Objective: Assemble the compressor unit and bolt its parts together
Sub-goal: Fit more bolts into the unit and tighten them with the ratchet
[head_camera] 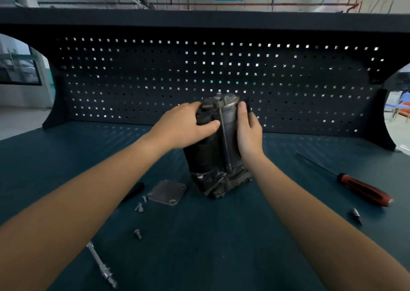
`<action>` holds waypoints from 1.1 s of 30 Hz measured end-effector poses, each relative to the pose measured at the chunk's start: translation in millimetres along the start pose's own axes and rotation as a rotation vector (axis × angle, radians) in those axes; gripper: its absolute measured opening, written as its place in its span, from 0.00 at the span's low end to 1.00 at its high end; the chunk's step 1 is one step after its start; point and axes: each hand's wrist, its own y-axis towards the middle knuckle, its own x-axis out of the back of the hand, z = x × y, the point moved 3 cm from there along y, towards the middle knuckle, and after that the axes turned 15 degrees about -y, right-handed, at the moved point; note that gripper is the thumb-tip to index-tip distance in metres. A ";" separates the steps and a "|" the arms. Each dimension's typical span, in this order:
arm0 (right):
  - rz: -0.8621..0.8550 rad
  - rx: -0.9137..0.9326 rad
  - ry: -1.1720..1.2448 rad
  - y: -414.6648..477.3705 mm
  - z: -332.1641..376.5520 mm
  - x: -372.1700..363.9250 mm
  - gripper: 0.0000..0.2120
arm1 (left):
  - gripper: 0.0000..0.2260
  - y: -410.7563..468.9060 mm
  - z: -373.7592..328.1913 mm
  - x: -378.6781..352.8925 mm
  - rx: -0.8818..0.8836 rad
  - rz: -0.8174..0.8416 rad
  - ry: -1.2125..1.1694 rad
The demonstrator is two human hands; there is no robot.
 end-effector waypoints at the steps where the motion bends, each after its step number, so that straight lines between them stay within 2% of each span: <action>1: -0.022 0.040 -0.010 -6.2 -2.5 1.7 0.29 | 0.19 0.5 -3.1 -1.6 -0.011 -0.019 0.012; 5: 0.098 0.192 -0.074 -31.1 1.0 4.5 0.28 | 0.20 0.8 -8.1 -4.2 0.009 -0.073 0.041; 8: 0.184 0.242 -0.196 -53.8 8.0 8.8 0.46 | 0.21 -1.5 -11.6 -5.3 0.028 -0.100 0.086; 12: 0.082 0.369 -0.638 -96.2 2.7 -9.2 0.59 | 0.26 -3.2 -21.6 -12.8 0.059 -0.126 0.176; 15: -0.016 0.271 -0.656 -102.7 5.0 -30.2 0.64 | 0.29 -4.3 -32.6 -20.6 0.095 -0.133 0.226; 19: -0.121 0.186 -0.473 -95.9 13.3 -43.3 0.59 | 0.36 -7.7 -40.1 -24.2 0.156 -0.087 0.199; 23: -0.253 0.225 -0.486 -86.9 15.1 -40.5 0.51 | 0.39 -10.1 -41.1 -22.8 0.230 0.005 0.126; 26: -0.296 0.230 -0.467 -84.3 15.5 -32.9 0.45 | 0.36 -11.7 -37.3 -16.9 0.243 0.045 0.054; 28: -0.284 0.231 -0.438 -83.2 15.1 -26.1 0.45 | 0.31 -11.1 -30.7 -5.1 0.205 -0.053 0.004; 30: -0.263 0.234 -0.435 -80.4 14.9 -19.4 0.45 | 0.27 -6.1 -20.9 5.8 0.169 -0.146 -0.151; 33: -0.209 0.230 -0.437 -77.5 14.5 -15.9 0.47 | 0.27 6.9 -15.5 11.4 0.103 -0.024 -0.282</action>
